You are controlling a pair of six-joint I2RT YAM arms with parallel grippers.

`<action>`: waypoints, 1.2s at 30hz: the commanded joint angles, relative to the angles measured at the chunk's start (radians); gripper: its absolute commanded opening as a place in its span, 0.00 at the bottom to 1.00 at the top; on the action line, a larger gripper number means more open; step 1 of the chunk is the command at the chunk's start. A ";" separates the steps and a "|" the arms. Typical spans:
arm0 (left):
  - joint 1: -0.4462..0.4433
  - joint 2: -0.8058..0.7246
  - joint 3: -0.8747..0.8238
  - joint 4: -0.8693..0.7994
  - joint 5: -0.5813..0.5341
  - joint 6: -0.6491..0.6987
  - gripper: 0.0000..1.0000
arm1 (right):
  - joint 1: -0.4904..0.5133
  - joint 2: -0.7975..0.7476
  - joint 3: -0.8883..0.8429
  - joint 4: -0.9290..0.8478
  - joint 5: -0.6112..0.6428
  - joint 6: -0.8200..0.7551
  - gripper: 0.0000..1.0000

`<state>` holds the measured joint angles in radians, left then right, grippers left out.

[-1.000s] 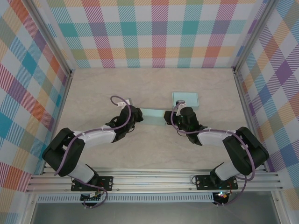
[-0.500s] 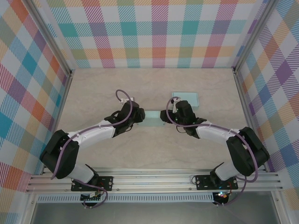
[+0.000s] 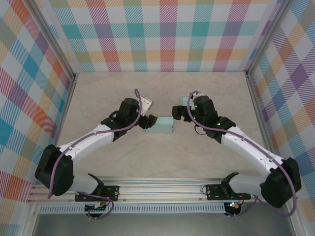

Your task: Fold the paper box

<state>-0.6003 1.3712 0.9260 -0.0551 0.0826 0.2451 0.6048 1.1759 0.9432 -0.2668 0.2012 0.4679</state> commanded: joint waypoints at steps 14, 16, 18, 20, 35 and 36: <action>-0.053 0.188 0.188 -0.322 0.072 0.571 0.82 | 0.005 -0.277 -0.101 -0.216 0.102 0.105 1.00; -0.056 0.224 0.215 -0.340 0.062 0.584 0.82 | 0.005 -0.280 -0.104 -0.220 0.102 0.105 1.00; -0.059 0.257 0.239 -0.362 0.052 0.599 0.83 | 0.006 -0.282 -0.105 -0.226 0.105 0.107 1.00; -0.060 0.290 0.261 -0.370 0.032 0.607 0.83 | 0.006 -0.283 -0.105 -0.231 0.110 0.110 1.00; -0.067 0.407 0.307 -0.311 -0.104 0.653 0.57 | 0.006 -0.291 -0.110 -0.241 0.130 0.106 1.00; -0.067 0.407 0.297 -0.290 -0.121 0.654 0.50 | 0.006 -0.293 -0.107 -0.243 0.133 0.106 1.00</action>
<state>-0.6552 1.7607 1.2163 -0.3592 0.0124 0.8791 0.6044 0.9054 0.8448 -0.4923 0.3088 0.5655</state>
